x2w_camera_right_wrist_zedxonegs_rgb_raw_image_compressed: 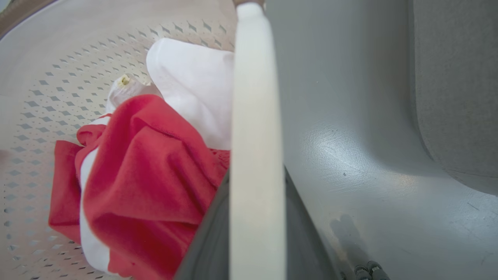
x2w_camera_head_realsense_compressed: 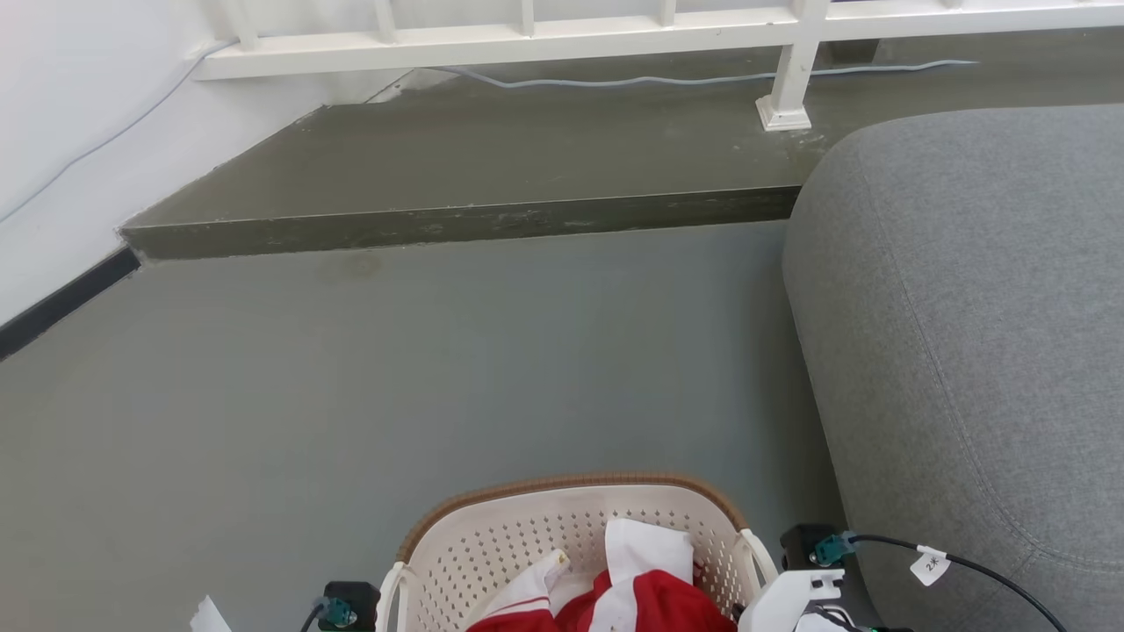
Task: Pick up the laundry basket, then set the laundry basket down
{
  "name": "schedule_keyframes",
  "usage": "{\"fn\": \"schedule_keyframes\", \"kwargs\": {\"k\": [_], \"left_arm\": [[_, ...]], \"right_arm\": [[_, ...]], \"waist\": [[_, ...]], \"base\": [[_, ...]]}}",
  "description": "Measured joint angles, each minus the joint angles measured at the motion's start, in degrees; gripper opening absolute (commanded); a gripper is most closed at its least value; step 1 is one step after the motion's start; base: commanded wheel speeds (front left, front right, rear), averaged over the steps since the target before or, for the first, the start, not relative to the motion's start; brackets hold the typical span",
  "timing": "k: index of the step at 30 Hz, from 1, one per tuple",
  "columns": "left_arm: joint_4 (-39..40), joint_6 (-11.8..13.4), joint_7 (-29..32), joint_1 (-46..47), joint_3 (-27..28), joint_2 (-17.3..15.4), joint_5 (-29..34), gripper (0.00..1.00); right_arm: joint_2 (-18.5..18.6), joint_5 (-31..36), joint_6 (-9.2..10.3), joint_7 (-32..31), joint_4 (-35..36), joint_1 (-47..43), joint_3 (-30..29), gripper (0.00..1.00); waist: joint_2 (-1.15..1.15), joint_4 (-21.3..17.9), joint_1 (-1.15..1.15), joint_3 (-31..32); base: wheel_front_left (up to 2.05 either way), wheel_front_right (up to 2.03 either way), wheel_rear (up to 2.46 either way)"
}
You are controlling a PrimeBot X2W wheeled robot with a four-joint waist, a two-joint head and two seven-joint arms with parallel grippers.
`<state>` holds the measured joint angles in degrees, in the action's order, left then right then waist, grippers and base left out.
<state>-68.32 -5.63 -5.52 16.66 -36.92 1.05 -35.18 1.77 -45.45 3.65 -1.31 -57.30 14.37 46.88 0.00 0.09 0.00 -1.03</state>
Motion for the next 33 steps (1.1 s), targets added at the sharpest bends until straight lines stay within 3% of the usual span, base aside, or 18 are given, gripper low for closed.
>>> {"fn": "schedule_keyframes", "kwargs": {"k": [33], "left_arm": [[0.71, 1.12, 0.2, -0.13, -1.24, -0.33, -1.09, 0.0]], "right_arm": [[0.31, -4.07, 2.03, 0.09, 0.41, 0.4, 3.89, 0.0]], "waist": [[0.0, 0.06, 0.0, -1.12]], "base": [[0.0, 0.0, 0.0]]}}
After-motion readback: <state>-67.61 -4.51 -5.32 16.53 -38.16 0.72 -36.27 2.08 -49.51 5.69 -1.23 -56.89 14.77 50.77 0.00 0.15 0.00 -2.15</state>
